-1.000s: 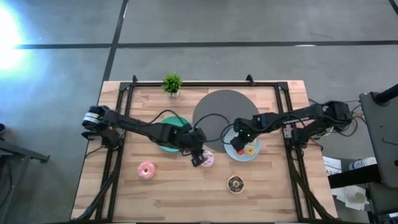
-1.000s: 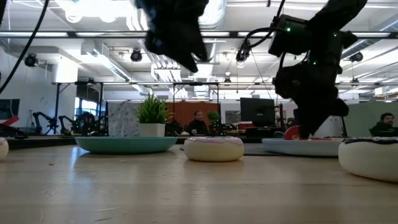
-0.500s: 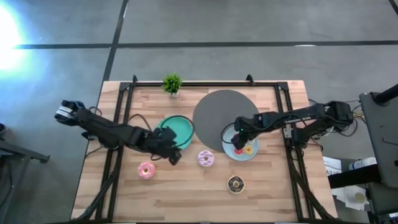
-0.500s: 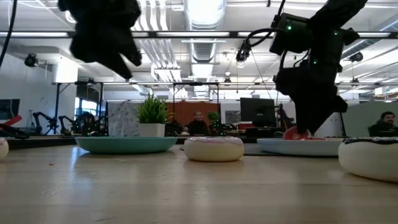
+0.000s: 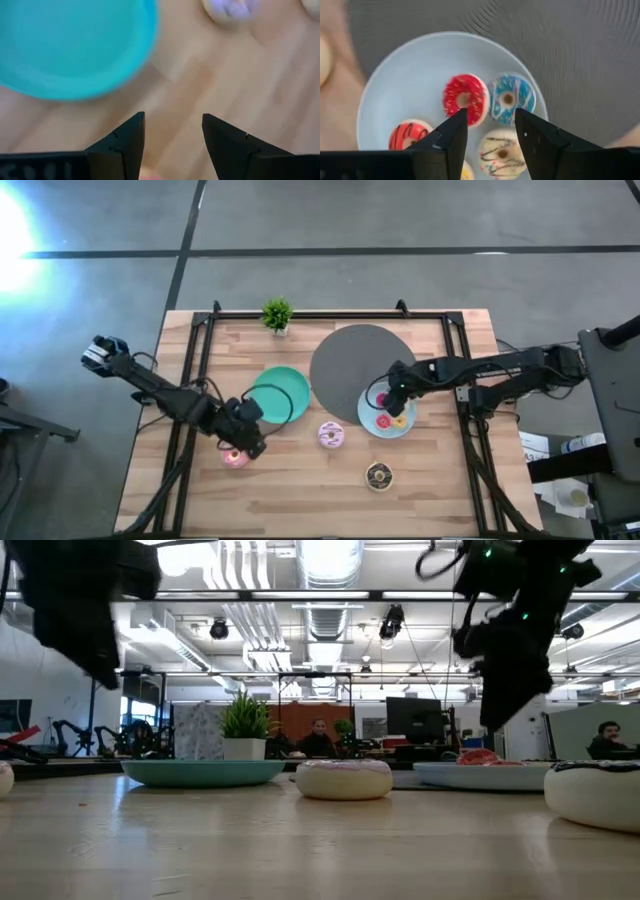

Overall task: Pick & Place donuts
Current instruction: Put the large pink donut on the green plate

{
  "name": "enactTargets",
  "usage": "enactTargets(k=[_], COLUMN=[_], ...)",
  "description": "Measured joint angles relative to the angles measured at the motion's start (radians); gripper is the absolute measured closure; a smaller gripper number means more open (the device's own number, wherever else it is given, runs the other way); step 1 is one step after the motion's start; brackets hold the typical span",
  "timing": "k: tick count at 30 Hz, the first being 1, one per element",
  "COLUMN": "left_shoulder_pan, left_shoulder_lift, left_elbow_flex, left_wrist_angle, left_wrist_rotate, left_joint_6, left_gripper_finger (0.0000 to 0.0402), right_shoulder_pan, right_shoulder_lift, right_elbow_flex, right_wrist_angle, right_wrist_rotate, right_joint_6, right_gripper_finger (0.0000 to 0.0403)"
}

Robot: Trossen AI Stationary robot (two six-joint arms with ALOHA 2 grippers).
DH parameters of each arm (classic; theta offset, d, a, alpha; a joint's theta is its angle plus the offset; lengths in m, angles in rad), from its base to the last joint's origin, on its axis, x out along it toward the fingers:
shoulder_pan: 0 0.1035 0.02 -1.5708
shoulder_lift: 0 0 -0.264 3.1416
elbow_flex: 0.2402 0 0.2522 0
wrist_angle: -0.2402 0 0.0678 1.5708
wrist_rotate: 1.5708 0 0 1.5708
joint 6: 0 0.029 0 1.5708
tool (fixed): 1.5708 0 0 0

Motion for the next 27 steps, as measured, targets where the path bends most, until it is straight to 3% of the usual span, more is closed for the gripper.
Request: enactTargets(k=[6, 14, 19, 27], left_shoulder_pan=[-0.119, -0.207, -0.198, -0.198], left_shoulder_lift=[0.007, 0.008, 0.006, 0.005], left_elbow_flex=[0.0, -0.006, -0.081, -0.208], left_wrist_angle=[-0.038, -0.342, -0.262, -0.101], left_wrist_rotate=[0.085, 0.099, 0.204, 0.223], left_joint_6=[-0.005, -0.325, -0.298, -0.305], left_gripper_finger=[0.023, 0.023, 0.023, 0.023], right_shoulder_pan=[0.066, 0.074, 0.074, 0.074], right_shoulder_lift=[-0.074, -0.068, -0.026, 0.034], right_elbow_flex=[0.0, 0.0, 0.007, 0.053], right_wrist_angle=[0.03, 0.067, 0.093, 0.098], right_wrist_rotate=[0.003, 0.003, 0.001, -0.002], right_joint_6=[-0.239, -0.245, -0.248, -0.249], right_gripper_finger=[0.0246, 0.0245, 0.0245, 0.0245])
